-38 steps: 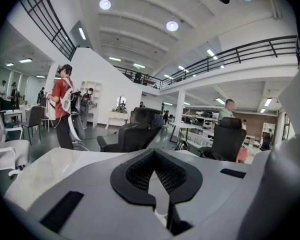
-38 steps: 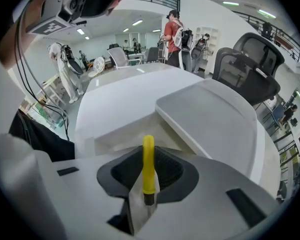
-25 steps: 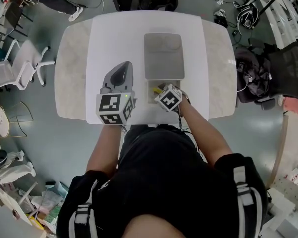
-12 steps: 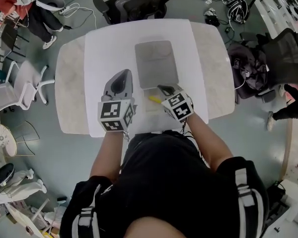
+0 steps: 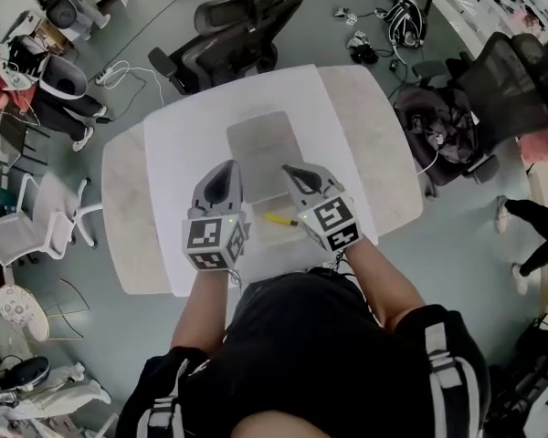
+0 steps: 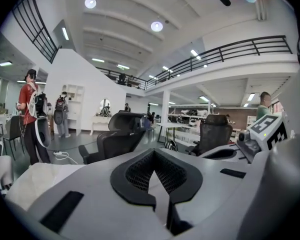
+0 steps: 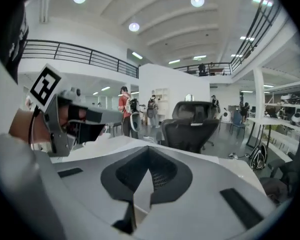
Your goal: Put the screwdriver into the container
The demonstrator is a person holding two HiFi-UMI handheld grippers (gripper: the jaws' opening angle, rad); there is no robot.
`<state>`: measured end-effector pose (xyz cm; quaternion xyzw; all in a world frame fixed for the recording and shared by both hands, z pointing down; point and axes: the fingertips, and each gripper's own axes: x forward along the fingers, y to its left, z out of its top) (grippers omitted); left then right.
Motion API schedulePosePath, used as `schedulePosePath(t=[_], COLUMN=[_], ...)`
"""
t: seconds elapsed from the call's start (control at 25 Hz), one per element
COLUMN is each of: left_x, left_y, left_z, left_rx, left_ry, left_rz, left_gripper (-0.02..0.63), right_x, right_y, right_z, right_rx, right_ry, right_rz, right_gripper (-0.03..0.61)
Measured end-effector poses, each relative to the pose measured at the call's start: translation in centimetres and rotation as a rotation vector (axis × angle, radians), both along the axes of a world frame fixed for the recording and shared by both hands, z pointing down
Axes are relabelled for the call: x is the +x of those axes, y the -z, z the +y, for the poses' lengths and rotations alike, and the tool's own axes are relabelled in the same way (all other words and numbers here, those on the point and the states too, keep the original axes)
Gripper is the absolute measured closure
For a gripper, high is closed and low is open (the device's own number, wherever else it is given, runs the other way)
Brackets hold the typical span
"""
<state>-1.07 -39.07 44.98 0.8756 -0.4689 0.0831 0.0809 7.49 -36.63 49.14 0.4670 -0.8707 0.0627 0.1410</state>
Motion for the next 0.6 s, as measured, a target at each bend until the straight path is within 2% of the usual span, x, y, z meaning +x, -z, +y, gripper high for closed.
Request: schedulePosePath(t=[0.16, 0.32, 0.44, 0.6], left_x=[1.6, 2.4, 2.8, 3.5], left_y=[1.1, 1.8, 2.6, 4.5], left_z=[-0.2, -0.3, -0.4, -0.7], left_rx=[0.029, 0.045, 0.062, 0.11], left_ry=[-0.024, -0.037, -0.044, -0.044], left_rz=[0.002, 0.008, 0.017, 0.036], left_gripper=[0.607, 0.607, 0.607, 0.607], right_x=[3.6, 7.1, 8.7, 10.1], right_y=[4.9, 8.5, 10.1, 11.6], right_z=[-1.0, -1.1, -1.0, -0.9], right_rx=[0.129, 0.251, 0.31, 0.362], right_ry=[-0.158, -0.307, -0.371, -0.402], right_rz=[-0.099, -0.153, -0.154, -0.13], right_gripper=[0.566, 0.566, 0.566, 0.566])
